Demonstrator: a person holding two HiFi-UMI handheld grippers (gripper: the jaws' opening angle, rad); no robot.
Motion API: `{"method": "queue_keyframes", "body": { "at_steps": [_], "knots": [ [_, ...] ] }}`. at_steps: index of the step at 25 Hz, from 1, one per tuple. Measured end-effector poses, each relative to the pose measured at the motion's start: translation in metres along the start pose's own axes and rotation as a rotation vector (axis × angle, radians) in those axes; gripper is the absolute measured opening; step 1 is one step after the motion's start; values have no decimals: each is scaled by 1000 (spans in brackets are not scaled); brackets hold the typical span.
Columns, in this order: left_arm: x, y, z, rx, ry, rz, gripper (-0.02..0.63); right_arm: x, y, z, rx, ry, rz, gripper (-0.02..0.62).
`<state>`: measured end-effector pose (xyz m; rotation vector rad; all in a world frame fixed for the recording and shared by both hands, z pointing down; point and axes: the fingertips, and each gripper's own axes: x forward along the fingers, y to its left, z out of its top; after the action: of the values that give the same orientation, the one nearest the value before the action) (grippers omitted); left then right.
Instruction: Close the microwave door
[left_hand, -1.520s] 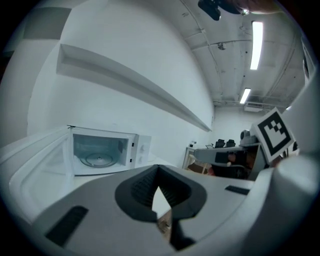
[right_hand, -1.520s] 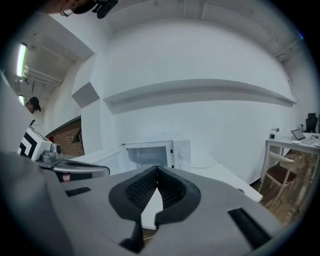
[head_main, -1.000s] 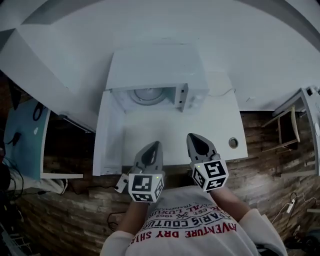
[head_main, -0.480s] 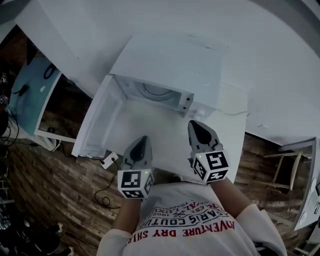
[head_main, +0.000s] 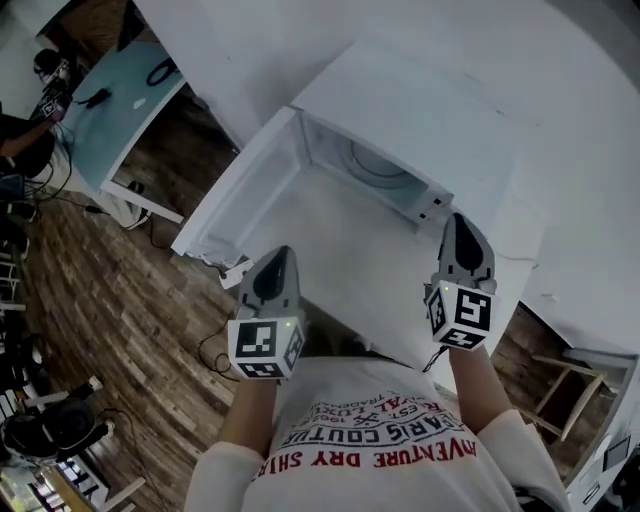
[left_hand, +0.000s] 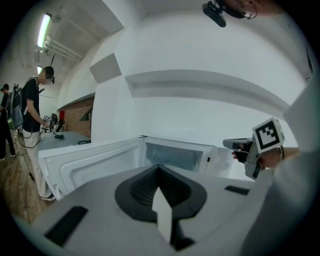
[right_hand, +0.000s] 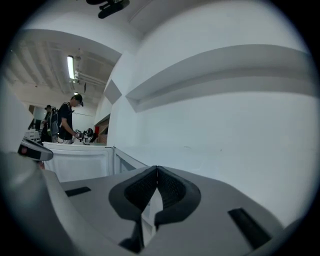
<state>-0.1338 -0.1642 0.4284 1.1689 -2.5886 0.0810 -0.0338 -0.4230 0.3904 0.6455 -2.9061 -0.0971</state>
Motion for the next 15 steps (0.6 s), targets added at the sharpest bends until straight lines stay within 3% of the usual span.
{"method": "queue_keyframes", "body": {
  "at_steps": [7, 15],
  "knots": [
    [-30, 80, 8, -16, -22, 124, -6, 7, -23, 2, 82, 37, -104, 12],
    [-59, 160, 16, -21, -38, 273, -6, 20, -21, -11, 94, 165, -158, 12]
  ]
}}
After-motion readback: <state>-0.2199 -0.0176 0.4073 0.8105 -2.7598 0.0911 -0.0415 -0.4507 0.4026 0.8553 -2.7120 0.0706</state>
